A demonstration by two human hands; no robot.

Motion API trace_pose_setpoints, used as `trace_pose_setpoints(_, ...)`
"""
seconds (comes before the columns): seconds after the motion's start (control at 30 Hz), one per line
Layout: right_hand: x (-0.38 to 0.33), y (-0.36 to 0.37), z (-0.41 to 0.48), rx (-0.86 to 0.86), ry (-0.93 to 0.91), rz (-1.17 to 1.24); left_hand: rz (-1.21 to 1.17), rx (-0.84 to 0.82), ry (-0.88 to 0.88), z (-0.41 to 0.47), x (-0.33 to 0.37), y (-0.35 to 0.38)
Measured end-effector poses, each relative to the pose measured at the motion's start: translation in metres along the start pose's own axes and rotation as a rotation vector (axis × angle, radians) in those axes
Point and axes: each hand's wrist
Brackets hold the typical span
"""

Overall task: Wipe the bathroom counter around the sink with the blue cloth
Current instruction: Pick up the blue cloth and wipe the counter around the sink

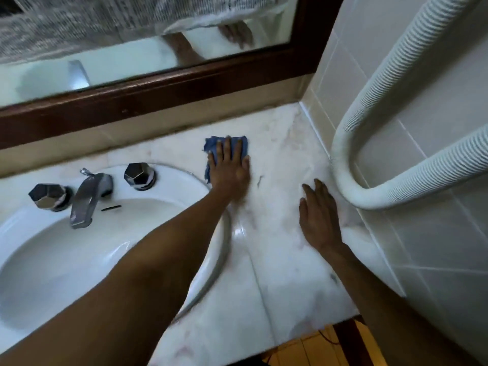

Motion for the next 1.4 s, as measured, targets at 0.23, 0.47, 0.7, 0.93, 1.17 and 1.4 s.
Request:
trace_pose_setpoints(0.23, -0.026, 0.009, 0.061, -0.026, -0.012, -0.014, -0.048, 0.052, -0.172, -0.005, -0.001, -0.001)
trace_pose_setpoints(0.47, -0.04, 0.028, 0.096, -0.017, 0.029, -0.099, -0.017, -0.06, 0.277, 0.01, -0.013, 0.007)
trace_pose_setpoints(0.7, -0.033, 0.047, 0.084, 0.143, 0.023, -0.134, 0.114, -0.08, 0.156, 0.067, -0.108, -0.03)
trace_pose_setpoints(0.93, -0.029, 0.056, 0.085, 0.269, 0.032, -0.057, 0.021, -0.023, 0.235, 0.091, 0.004, 0.008)
trace_pose_setpoints(1.17, -0.029, 0.054, 0.085, 0.299, 0.094, -0.039, 0.073, -0.109, 0.534, 0.136, 0.061, 0.015)
trace_pose_setpoints(1.4, -0.031, 0.055, 0.084, 0.315, 0.115, -0.065, 0.092, -0.048, 0.591, 0.121, 0.011, 0.009)
Point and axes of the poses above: each hand's wrist, its own z-axis towards the middle knuckle, its own y-axis out of the palm, x = y × z, and after that the axes turned 6 degrees about x, right-handed
